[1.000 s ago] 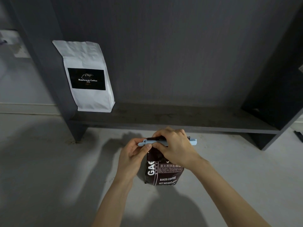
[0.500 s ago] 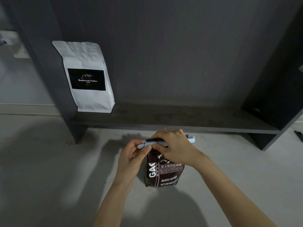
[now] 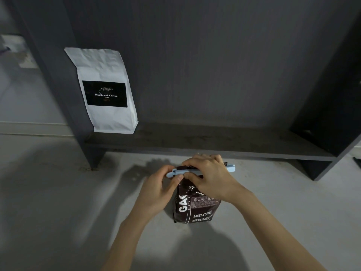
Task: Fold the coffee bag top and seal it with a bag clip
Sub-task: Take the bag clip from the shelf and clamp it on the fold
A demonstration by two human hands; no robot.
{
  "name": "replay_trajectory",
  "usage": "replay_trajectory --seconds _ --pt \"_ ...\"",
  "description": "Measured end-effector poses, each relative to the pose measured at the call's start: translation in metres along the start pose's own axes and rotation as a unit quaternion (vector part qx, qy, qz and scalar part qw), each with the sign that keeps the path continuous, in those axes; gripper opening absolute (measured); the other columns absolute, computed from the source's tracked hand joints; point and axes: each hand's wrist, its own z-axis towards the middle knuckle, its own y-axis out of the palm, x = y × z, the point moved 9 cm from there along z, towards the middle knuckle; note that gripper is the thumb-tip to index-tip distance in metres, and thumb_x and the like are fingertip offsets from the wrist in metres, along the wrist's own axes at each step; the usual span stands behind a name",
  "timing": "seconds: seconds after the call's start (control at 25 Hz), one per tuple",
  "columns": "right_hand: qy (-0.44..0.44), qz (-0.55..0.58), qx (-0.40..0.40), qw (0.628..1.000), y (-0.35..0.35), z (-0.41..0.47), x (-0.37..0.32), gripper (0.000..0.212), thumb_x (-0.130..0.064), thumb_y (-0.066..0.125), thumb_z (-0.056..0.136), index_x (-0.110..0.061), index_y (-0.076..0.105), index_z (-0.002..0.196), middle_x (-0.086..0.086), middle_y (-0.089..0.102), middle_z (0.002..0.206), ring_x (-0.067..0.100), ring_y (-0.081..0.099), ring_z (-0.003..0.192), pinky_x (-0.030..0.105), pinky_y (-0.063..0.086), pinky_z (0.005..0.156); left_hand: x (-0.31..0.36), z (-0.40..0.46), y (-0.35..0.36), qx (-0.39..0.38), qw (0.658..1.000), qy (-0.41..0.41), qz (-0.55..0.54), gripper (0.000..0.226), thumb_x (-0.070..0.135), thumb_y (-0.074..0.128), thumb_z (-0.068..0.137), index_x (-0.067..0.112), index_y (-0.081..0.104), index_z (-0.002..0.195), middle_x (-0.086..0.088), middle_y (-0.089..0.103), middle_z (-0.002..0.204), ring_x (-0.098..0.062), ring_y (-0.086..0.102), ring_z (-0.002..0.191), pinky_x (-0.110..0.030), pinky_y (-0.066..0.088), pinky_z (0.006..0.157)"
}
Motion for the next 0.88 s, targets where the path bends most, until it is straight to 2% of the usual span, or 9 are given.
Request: replay_trajectory --seconds 0.12,0.2,0.28,0.32,0.4,0.48,0.64,0.76,0.88 --pt "-0.005 -0.006 0.005 1.0 -0.0003 -0.0014 -0.0019 0.026 -0.028 0.047 0.087 -0.022 0.056 0.111 -0.002 0.061 0.111 0.016 0.047 0.109 0.024 0.012 0.076 0.0086 0.0013 -0.0006 -0.017 0.996 0.048 0.07 0.012 0.046 0.047 0.078 0.039 0.04 0.071 0.022 0.05 0.071 0.002 0.05 0.076 -0.005 0.034 0.066" --pt "-0.005 -0.003 0.013 1.0 -0.0004 -0.0027 -0.0027 0.026 -0.028 0.048 0.087 -0.021 0.056 0.11 -0.002 0.061 0.111 0.016 0.047 0.109 0.024 0.013 0.079 0.0048 0.0022 -0.0007 -0.016 0.997 0.048 0.056 0.014 0.054 0.04 0.072 0.042 0.039 0.066 0.02 0.053 0.067 -0.003 0.049 0.079 -0.006 0.036 0.065" --pt "-0.003 -0.001 0.025 1.0 -0.0014 -0.0043 -0.0028 0.025 -0.027 0.048 0.087 -0.021 0.057 0.11 -0.002 0.061 0.111 0.017 0.047 0.109 0.025 0.015 0.083 0.0026 0.003 -0.0003 -0.006 0.998 0.049 0.041 0.012 0.054 0.039 0.07 0.043 0.04 0.066 0.026 0.058 0.076 0.0 0.046 0.083 -0.004 0.035 0.067" --pt "-0.002 -0.002 0.03 1.0 -0.0014 -0.0049 -0.0031 0.025 -0.026 0.049 0.087 -0.021 0.057 0.109 -0.002 0.061 0.111 0.017 0.047 0.109 0.025 0.016 0.084 0.0022 0.0034 0.0004 -0.003 0.998 0.049 0.04 0.013 0.054 0.039 0.07 0.041 0.042 0.067 0.027 0.059 0.077 0.002 0.045 0.083 -0.004 0.034 0.069" --pt "0.001 -0.004 0.037 0.999 -0.0009 -0.0046 -0.0039 0.025 -0.025 0.049 0.087 -0.02 0.057 0.11 -0.001 0.061 0.112 0.018 0.047 0.108 0.025 0.016 0.084 0.0025 0.003 -0.0012 0.015 0.998 0.049 0.046 0.031 0.054 0.038 0.069 0.027 0.053 0.071 0.019 0.055 0.064 0.009 0.044 0.082 -0.003 0.033 0.069" --pt "0.006 -0.005 0.038 0.999 -0.0008 -0.0046 -0.0035 0.026 -0.025 0.049 0.087 -0.02 0.056 0.11 -0.001 0.061 0.113 0.019 0.047 0.108 0.027 0.017 0.084 0.0026 0.003 -0.0026 0.031 0.997 0.04 0.056 0.044 0.056 0.036 0.068 0.017 0.055 0.076 0.022 0.049 0.067 0.014 0.042 0.082 -0.006 0.033 0.068" --pt "0.003 -0.005 0.032 0.999 -0.0002 -0.0033 -0.0021 0.025 -0.025 0.048 0.087 -0.02 0.056 0.11 -0.002 0.06 0.112 0.018 0.047 0.108 0.025 0.015 0.082 0.0043 0.0039 0.0004 0.001 0.994 0.052 0.097 0.029 0.058 0.032 0.069 0.033 0.046 0.071 0.024 0.046 0.069 0.007 0.041 0.079 -0.011 0.026 0.073" --pt "0.003 -0.003 0.023 1.0 0.0004 -0.0031 -0.0022 0.025 -0.025 0.048 0.087 -0.021 0.056 0.11 -0.002 0.06 0.112 0.017 0.046 0.11 0.025 0.014 0.081 0.0041 0.0069 0.0002 -0.02 0.983 0.077 0.163 0.039 0.059 0.03 0.071 0.026 0.05 0.075 0.025 0.042 0.068 -0.006 0.04 0.079 -0.011 0.021 0.075" --pt "0.004 0.001 0.024 1.0 0.0004 -0.0033 -0.003 0.025 -0.025 0.048 0.087 -0.02 0.056 0.11 -0.002 0.059 0.113 0.017 0.045 0.11 0.025 0.015 0.082 0.0026 0.0086 0.0008 -0.037 0.98 0.083 0.177 0.026 0.058 0.029 0.073 0.036 0.042 0.066 0.026 0.039 0.065 0.0 0.037 0.076 -0.011 0.02 0.073"
